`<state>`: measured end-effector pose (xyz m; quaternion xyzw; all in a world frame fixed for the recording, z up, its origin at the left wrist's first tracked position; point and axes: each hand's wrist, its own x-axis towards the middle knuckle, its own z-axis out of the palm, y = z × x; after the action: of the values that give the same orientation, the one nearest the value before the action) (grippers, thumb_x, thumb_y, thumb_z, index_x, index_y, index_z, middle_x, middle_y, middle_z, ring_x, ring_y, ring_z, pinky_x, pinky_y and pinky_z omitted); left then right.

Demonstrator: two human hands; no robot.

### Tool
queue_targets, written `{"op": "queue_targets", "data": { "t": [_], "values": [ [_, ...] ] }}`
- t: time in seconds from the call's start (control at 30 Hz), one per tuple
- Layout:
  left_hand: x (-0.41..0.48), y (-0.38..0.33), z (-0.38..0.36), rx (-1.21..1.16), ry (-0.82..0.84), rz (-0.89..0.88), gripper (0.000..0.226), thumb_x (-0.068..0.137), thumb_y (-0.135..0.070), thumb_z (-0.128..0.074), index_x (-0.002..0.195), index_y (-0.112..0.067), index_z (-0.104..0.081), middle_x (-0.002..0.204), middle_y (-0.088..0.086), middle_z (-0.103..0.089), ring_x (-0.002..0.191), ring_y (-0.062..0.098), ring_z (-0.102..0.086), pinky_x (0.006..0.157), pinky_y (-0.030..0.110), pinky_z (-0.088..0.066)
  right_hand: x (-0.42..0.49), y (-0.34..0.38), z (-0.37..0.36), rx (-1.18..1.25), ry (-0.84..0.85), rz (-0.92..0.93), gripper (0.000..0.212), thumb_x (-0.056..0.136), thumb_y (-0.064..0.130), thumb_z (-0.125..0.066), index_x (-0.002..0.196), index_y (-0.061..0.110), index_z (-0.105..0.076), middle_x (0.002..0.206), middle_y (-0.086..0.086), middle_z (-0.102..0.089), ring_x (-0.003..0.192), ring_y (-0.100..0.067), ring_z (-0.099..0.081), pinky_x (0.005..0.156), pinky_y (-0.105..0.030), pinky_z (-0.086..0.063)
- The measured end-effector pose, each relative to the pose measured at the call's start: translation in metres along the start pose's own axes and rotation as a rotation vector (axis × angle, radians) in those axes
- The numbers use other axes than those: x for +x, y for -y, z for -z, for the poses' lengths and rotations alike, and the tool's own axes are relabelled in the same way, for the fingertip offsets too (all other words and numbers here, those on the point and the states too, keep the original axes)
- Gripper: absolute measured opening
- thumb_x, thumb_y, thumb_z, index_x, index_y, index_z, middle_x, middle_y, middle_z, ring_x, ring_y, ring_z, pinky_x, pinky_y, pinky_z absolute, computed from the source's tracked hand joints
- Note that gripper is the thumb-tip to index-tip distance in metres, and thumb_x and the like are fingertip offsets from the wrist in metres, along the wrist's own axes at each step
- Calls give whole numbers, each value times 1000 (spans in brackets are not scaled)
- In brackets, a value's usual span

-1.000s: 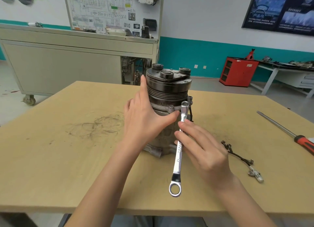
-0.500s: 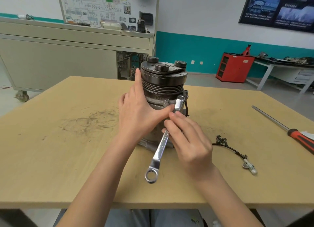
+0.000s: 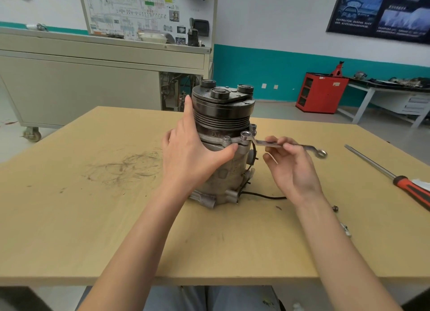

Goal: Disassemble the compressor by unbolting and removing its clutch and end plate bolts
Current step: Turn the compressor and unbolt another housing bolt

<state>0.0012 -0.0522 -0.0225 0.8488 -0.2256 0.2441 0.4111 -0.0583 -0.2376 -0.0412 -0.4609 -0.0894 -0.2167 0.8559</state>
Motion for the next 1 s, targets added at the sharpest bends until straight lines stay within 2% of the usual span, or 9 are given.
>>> {"op": "queue_targets", "data": {
  "t": [0.1,0.2,0.27,0.4,0.5,0.67,0.8,0.9,1.0],
  "values": [
    [0,-1,-1,5,1,0,121,62,-73,-55,155,-23,2,149,-6,-41,137,17,-36,113,39,-17,21,5,2,50,59,-125,29,80,9,-44,65,15,-68,79,-5,-69,64,-12,-62,61,-22,-52],
    [-1,-2,-1,14,-8,3,121,62,-74,-55,155,-22,1,150,-5,-39,137,19,-36,113,41,-18,24,10,7,61,123,-162,31,83,10,-43,69,14,-71,84,-7,-70,67,-13,-66,62,-21,-54],
    [-1,-2,-2,14,-13,6,121,61,-74,-54,155,-23,2,150,-4,-39,137,19,-37,113,41,-19,19,12,9,28,126,-108,32,86,10,-44,75,14,-73,88,-10,-72,71,-15,-68,64,-22,-55],
    [-2,-3,-2,-2,-23,12,122,58,-76,-52,155,-25,2,149,-6,-41,136,18,-38,112,40,-20,1,8,7,-67,57,73,29,88,16,-47,81,14,-75,93,-12,-73,77,-18,-70,67,-23,-56],
    [-2,-3,-3,-13,-37,5,122,57,-77,-49,155,-24,2,149,-6,-42,135,16,-39,110,38,-20,-8,4,2,-63,15,132,27,88,18,-47,83,10,-72,94,-14,-72,78,-20,-70,68,-24,-56],
    [-3,-3,-4,1,-56,-6,122,58,-77,-48,155,-23,1,147,-5,-44,134,16,-40,109,37,-21,-11,8,-5,-38,-24,99,26,88,16,-45,90,6,-69,93,-13,-72,76,-20,-70,67,-25,-56],
    [-2,-1,-5,12,-60,-10,121,60,-76,-51,155,-23,2,147,-5,-45,133,17,-41,109,38,-21,-15,15,-7,-10,-24,56,30,88,12,-45,87,8,-75,99,-17,-71,80,-22,-70,69,-26,-56],
    [-2,0,-5,16,-63,-13,120,62,-74,-54,155,-23,2,147,-6,-44,134,17,-40,110,39,-21,-13,21,-14,211,-136,-79,33,92,7,-43,86,0,-74,100,-19,-71,80,-20,-71,65,-22,-56],
    [-3,0,-5,17,-57,-17,119,62,-74,-53,155,-23,2,147,-6,-43,134,16,-40,111,40,-20,-13,26,-16,283,-218,-70,29,99,8,-37,103,-4,-63,104,-19,-70,83,-19,-71,67,-21,-56]
  ]
}}
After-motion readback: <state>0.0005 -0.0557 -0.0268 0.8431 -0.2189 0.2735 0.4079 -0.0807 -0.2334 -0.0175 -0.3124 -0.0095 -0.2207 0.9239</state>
